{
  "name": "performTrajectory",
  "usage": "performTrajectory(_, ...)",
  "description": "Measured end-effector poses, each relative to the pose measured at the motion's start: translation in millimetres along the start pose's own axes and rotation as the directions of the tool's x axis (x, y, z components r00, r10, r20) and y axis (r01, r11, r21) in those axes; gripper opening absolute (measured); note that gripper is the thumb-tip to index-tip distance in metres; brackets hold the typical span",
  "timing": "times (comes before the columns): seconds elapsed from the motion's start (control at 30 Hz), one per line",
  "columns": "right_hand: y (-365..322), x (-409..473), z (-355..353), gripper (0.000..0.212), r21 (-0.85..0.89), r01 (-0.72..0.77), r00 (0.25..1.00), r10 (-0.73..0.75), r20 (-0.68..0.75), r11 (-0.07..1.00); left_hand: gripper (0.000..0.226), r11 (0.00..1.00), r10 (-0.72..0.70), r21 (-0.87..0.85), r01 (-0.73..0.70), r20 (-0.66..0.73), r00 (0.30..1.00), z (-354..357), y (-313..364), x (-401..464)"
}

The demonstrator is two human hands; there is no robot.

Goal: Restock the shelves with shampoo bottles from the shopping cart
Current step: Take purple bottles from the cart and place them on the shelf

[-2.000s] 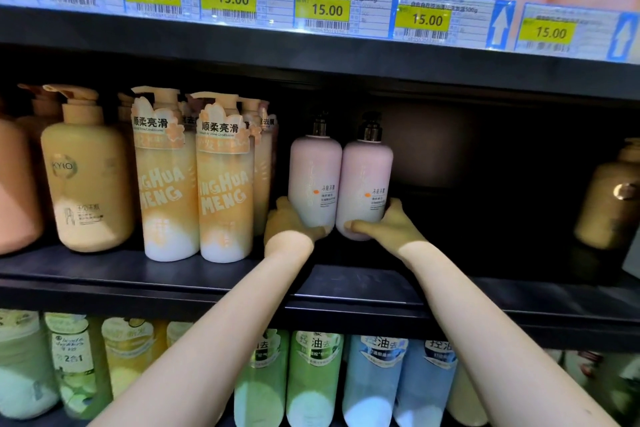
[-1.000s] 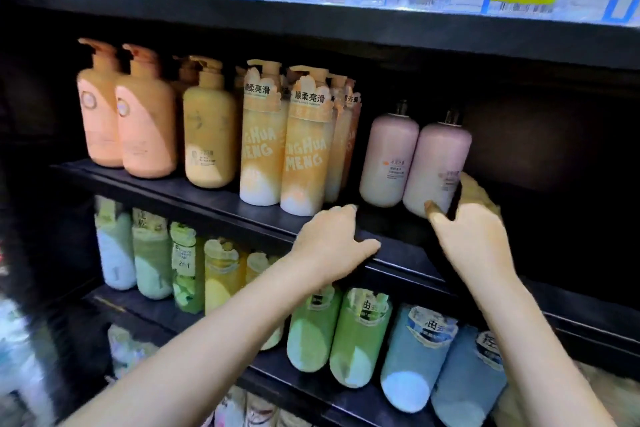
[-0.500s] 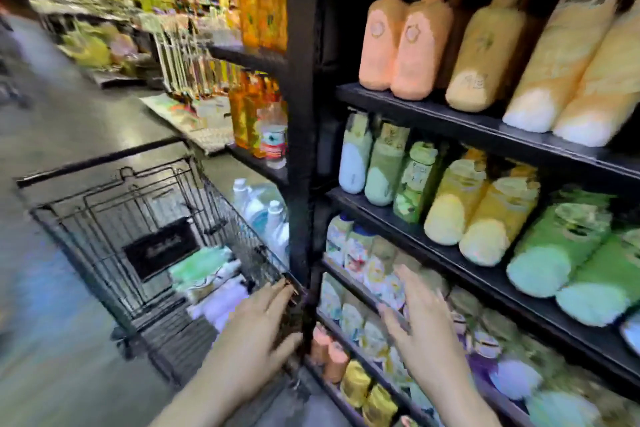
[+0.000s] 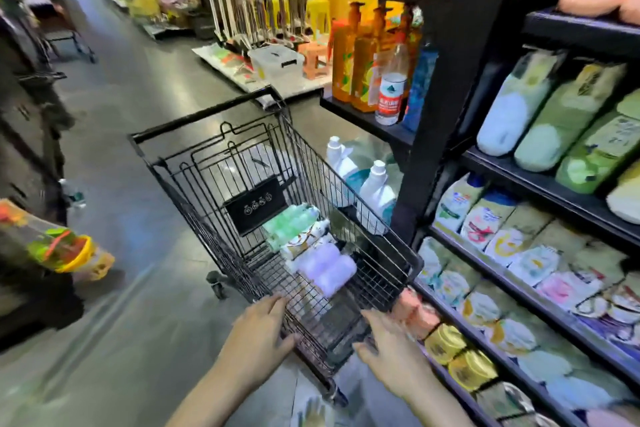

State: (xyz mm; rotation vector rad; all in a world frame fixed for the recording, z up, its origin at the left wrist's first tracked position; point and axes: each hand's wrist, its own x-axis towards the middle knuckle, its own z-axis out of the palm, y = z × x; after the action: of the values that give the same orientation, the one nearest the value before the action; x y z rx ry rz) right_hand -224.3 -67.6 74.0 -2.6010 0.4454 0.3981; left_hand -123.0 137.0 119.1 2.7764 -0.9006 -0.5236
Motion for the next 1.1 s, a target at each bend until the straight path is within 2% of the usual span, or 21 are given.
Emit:
performTrajectory(0.17,-13.1,63.2,10.4,0.062,0.099,-0.095,0.99,0.084,0.115,0.991,0.063,1.0,0.016,-0.009,-0.015,0.069,0.997,-5.8,-30.1,61.4)
performTrajectory(0.27,-21.7,94.6,14.4,0.059,0.083,-0.153,0.977,0.138,0.161,0.985,0.063,1.0,0.029,-0.013,-0.028,0.112,0.993,-10.9,-50.5,92.0)
performTrajectory(0.37,-21.5,123.2,24.2,0.056,0.174,-0.221,0.963,0.186,0.197,0.96,0.06,0.999,0.034,0.02,-0.038,0.153,0.988,-10.5,-72.0,128.1)
performTrajectory(0.47,-19.3,143.8,37.0,0.065,0.235,-0.335,0.927,0.275,0.256,0.912,0.059,1.0,0.016,0.016,-0.021,0.256,0.966,-2.7,-88.9,167.2)
performTrajectory(0.67,-17.1,183.0,66.4,0.065,0.362,-0.555,0.825,0.437,0.359,0.749,0.06,0.993,0.092,0.025,-0.117,0.467,0.879,21.5,-105.2,256.5)
performTrajectory(0.8,-15.4,214.5,86.7,0.06,0.459,-0.682,0.731,0.551,0.403,0.569,0.061,0.991,0.08,0.043,-0.129,0.59,0.804,46.9,-114.8,319.8)
performTrajectory(0.93,-12.0,260.4,117.6,0.06,0.554,-0.725,0.668,0.617,0.417,0.41,0.059,0.991,0.097,0.008,-0.137,0.665,0.74,81.4,-123.8,379.8)
performTrajectory(1.03,-6.0,300.7,142.7,0.062,0.663,-0.714,0.588,0.707,0.393,0.225,0.047,0.994,0.113,-0.071,-0.089,0.664,0.739,113.6,-129.5,415.6)
performTrajectory(1.1,1.4,327.0,156.8,0.06,0.697,-0.698,0.548,0.747,0.376,0.162,0.037,0.99,0.142,-0.114,-0.089,0.663,0.735,137.6,-134.0,433.8)
